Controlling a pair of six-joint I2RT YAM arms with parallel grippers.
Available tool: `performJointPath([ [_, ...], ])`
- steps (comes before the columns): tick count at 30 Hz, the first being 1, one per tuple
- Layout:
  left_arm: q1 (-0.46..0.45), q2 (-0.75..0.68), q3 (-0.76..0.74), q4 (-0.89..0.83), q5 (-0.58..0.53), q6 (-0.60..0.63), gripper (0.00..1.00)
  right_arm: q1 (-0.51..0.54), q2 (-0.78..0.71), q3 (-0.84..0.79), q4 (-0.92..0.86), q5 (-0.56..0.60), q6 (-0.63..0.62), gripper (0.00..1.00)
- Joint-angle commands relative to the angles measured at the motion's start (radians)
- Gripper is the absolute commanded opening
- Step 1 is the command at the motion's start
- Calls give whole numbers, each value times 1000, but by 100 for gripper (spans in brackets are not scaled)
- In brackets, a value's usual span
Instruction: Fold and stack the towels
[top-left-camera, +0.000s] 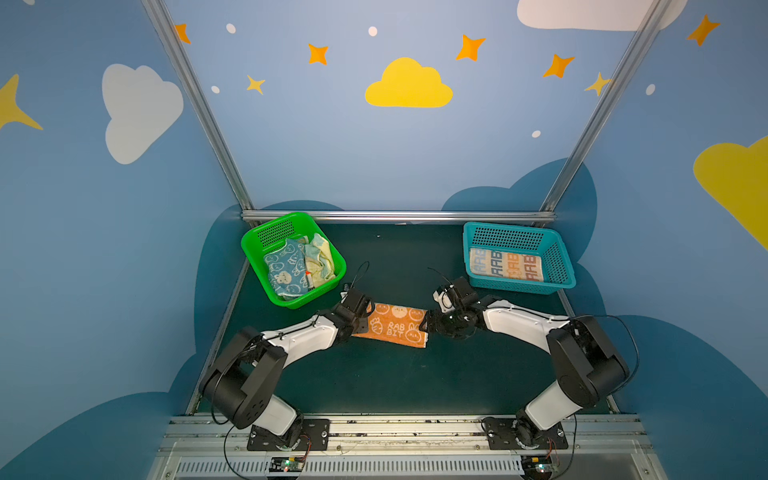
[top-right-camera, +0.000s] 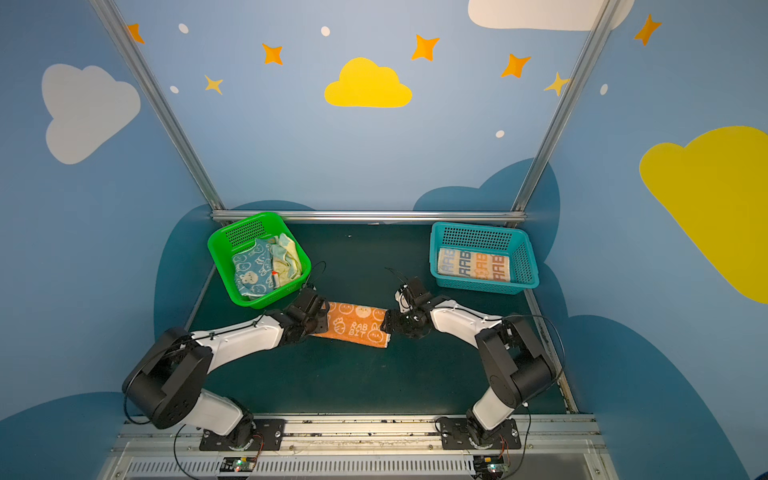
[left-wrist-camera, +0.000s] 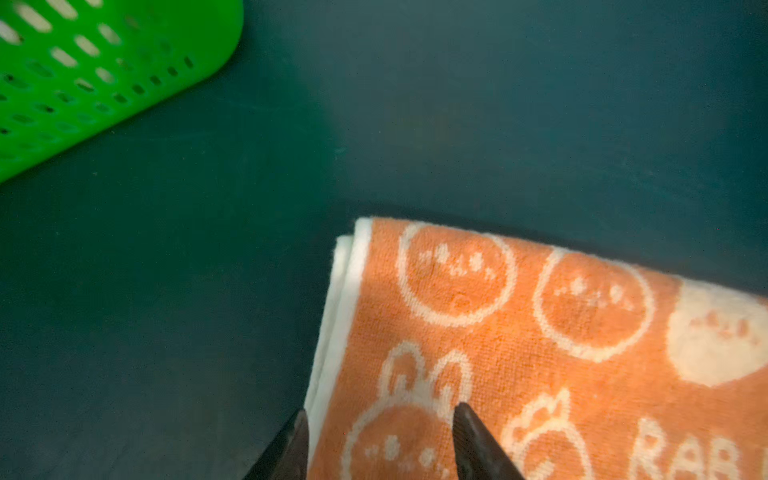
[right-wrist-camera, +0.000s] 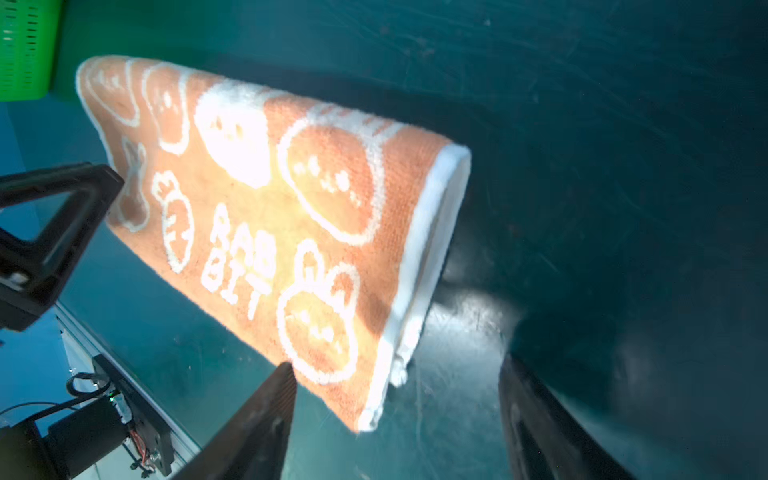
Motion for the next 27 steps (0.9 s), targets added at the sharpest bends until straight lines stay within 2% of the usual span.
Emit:
performJointPath([
  [1,-1,18,-23,52,-7,-21,55,0,45,-13,44,-12,33,70],
  [3,-1,26,-36,58,-11,-24,55,1,65,-25,75,-19,48,69],
  [14,-1,93,-49,75,2,-38,54,25,211,-32,202,-29,77,46],
  [24,-1,97,-39,59,2,-29,54,29,266,-7,270,-51,40,0],
  [27,-1,90,-36,54,2,-27,55,27,263,35,224,-46,8,0],
])
